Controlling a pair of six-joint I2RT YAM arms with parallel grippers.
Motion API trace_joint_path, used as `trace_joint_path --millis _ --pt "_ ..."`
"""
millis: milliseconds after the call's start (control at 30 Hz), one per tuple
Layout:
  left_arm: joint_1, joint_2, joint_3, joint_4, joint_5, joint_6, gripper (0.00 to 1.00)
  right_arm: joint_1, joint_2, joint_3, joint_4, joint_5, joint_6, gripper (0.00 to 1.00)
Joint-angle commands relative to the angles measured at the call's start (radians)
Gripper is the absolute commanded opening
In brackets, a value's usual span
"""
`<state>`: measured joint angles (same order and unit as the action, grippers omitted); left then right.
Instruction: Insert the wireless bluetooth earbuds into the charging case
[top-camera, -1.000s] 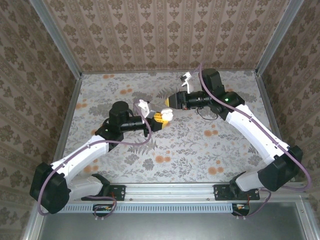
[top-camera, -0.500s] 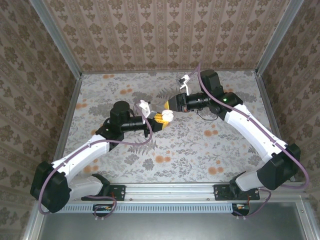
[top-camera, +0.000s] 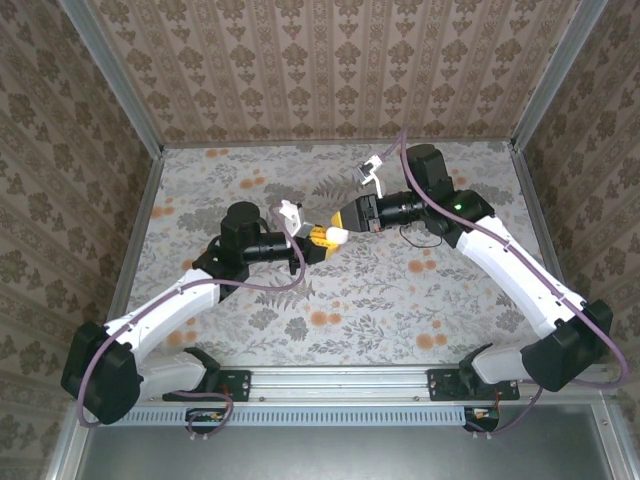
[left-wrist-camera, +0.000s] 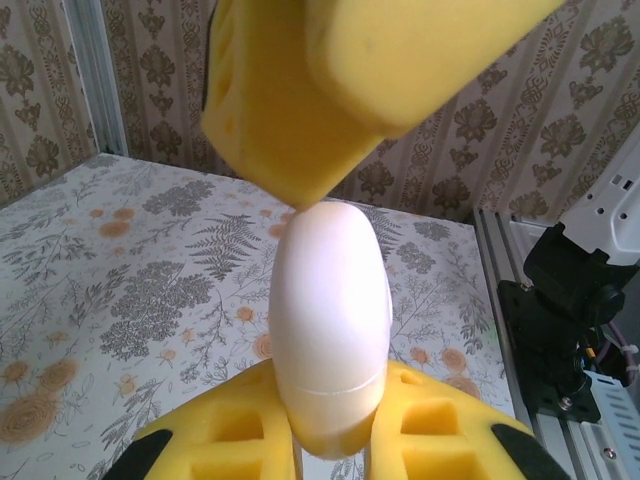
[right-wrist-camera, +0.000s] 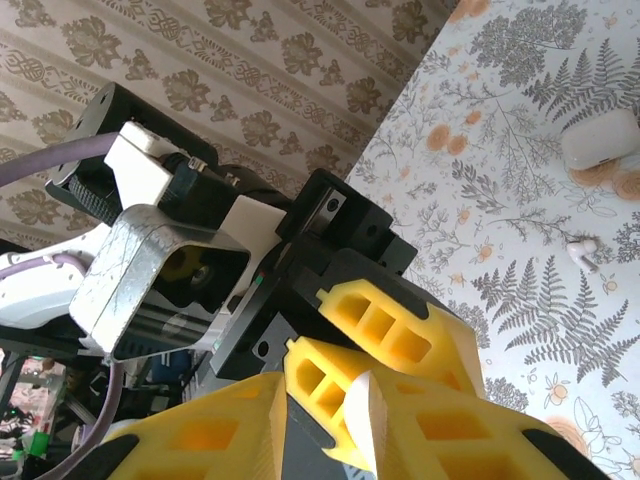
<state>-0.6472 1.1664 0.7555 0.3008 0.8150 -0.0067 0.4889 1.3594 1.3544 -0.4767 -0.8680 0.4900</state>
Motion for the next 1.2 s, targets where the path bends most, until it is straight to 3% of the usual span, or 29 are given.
trace_joint_path --millis 0,200,300,600,833,1033,1167 --pt "0.011 0.006 0.021 0.057 -0.020 -0.027 0.00 0.012 -0.023 0.000 -0.051 0.012 -0.026 0.31" --pt "0.047 0.002 0.017 0.031 -0.064 -0.093 0.00 -0.017 -0.071 -0.010 0.005 0.107 -0.027 0.36" --pt "0.077 0.014 0.031 -0.010 -0.112 -0.145 0.00 -0.046 -0.109 -0.036 0.005 0.221 -0.031 0.40" --pt "0.149 0.241 0.169 -0.110 -0.139 -0.242 0.00 -0.155 -0.135 -0.144 -0.054 0.502 -0.023 0.49" --pt "0.149 0.487 0.298 -0.116 -0.167 -0.281 0.00 -0.227 -0.117 -0.218 -0.076 0.517 -0.035 0.49" --pt "0.120 0.688 0.445 -0.122 -0.276 -0.346 0.00 -0.273 -0.077 -0.249 -0.063 0.472 -0.048 0.50" --pt "0.093 0.811 0.578 -0.220 -0.362 -0.374 0.00 -0.312 -0.042 -0.225 -0.103 0.466 -0.096 0.51"
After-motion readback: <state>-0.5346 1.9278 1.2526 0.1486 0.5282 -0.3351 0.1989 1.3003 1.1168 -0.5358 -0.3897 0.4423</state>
